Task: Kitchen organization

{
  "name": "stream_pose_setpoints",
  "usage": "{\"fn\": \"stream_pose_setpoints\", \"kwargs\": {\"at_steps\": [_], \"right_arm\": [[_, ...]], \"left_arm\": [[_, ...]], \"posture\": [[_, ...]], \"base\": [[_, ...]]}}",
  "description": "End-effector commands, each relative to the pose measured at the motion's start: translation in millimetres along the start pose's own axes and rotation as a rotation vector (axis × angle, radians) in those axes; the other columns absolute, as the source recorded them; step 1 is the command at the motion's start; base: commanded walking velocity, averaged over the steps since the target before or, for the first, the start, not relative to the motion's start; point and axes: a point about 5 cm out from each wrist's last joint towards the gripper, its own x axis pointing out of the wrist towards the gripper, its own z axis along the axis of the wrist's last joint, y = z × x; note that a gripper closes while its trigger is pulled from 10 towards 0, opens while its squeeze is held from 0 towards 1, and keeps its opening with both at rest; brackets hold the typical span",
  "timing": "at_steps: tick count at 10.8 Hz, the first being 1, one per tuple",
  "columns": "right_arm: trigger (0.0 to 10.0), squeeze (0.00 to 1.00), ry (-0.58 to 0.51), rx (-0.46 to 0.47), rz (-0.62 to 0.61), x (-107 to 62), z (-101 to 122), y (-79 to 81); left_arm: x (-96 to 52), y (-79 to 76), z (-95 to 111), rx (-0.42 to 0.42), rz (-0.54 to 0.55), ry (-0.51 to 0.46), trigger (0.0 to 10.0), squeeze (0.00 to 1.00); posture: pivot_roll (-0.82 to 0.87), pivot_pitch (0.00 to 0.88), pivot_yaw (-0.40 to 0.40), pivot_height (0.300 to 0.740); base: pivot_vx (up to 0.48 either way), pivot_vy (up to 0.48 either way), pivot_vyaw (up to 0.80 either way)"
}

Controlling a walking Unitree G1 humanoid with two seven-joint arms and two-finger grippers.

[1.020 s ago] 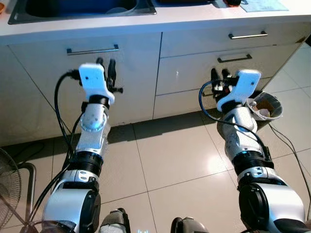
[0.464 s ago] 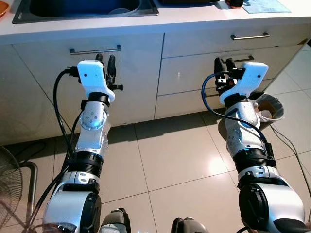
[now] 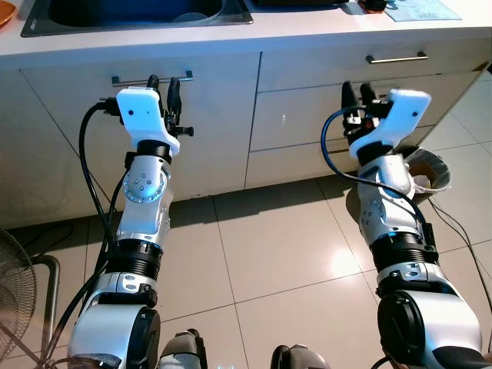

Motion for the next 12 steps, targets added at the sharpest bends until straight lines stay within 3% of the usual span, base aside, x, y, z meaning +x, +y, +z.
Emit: {"fn": "stream_pose_setpoints", "kwargs": {"at_steps": [1,9,12], "right_arm": [[10.0,0.00,-0.005,0.011,-0.008,-0.2,2,-2.1],[10.0,0.00,-0.017,0.022,-0.008,-0.7,4,-0.4],[10.0,0.00,0.006,0.035,0.043,-1.5,1,5.8]], "left_arm": [[-0.1,-2.2,2,-0.008,-0.001,-0.003,10.0,0.00],[0.3,-3.4,5,-0.019,-0.005,-0.007,10.0,0.00],[-0.8,-13.0,3,-0.038,-0.077,0.008,10.0,0.00]], "posture": [[0.03,0.168,-0.052,0.723],[0.03,0.163,-0.048,0.723],[0.03,0.162,-0.048,0.723]], "base": [[0.000,0.000,0.00],[0.000,0.000,0.00],[0.000,0.000,0.00]]}}
